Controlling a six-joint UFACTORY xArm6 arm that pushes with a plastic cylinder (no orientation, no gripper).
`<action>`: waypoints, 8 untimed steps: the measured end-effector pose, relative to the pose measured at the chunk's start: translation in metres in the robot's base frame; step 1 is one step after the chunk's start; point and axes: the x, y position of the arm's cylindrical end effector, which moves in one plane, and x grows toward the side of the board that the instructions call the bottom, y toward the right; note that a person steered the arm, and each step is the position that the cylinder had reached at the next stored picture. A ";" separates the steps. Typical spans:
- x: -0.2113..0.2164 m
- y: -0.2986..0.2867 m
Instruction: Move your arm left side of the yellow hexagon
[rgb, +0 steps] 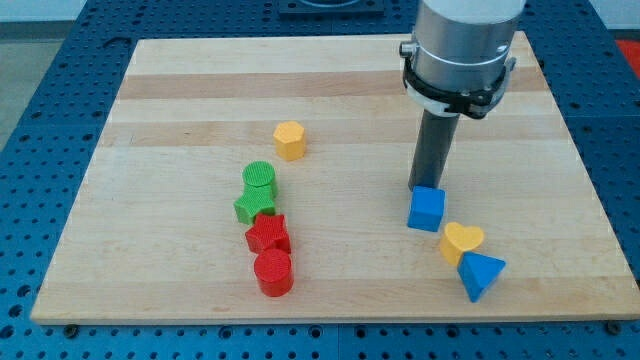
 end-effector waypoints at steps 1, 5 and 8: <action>0.001 0.001; -0.013 -0.004; -0.152 -0.150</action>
